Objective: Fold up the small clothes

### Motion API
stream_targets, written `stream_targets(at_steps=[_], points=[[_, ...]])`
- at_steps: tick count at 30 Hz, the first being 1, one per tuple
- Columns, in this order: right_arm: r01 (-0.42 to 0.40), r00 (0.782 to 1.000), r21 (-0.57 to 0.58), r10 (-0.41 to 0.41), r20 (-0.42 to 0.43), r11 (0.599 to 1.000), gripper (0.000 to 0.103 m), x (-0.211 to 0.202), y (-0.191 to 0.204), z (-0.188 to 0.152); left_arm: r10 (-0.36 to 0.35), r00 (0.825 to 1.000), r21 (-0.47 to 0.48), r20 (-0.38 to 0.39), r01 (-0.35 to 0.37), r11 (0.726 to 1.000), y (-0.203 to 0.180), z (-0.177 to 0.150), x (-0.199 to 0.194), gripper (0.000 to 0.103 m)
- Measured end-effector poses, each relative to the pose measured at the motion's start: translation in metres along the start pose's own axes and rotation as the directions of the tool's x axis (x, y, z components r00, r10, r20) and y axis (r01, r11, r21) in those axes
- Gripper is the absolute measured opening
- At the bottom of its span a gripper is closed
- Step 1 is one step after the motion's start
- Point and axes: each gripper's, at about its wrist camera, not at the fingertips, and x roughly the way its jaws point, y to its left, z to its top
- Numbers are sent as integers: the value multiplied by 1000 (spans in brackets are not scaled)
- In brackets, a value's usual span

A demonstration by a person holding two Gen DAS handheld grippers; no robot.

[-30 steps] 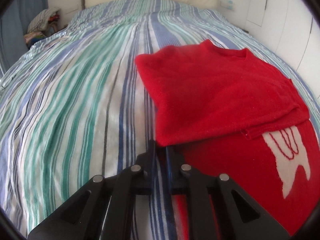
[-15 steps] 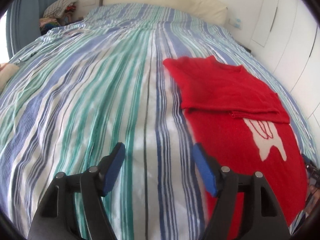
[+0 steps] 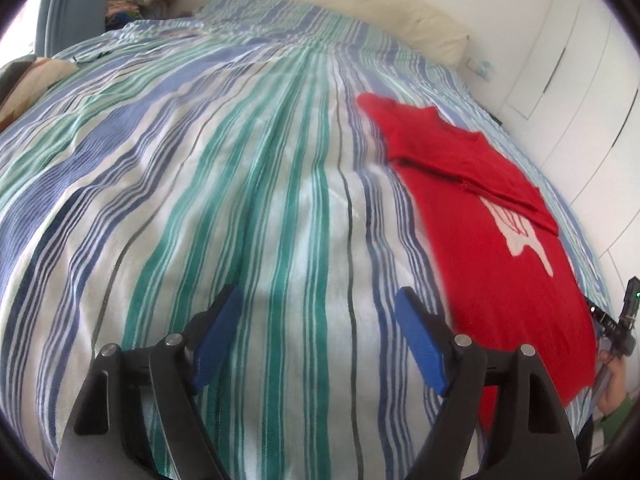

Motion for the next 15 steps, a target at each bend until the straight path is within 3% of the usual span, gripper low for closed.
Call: stream_targets(at_steps=[6,15], points=[[1,1000,0,-1,0,1000,90,0,0,0,32,999,72,25,-34,997,-10,-8,1,89],[1,1000,-1,-1,0,1000,90,0,0,0,28,999,98,20,-30,995,-12,-12,7,96]])
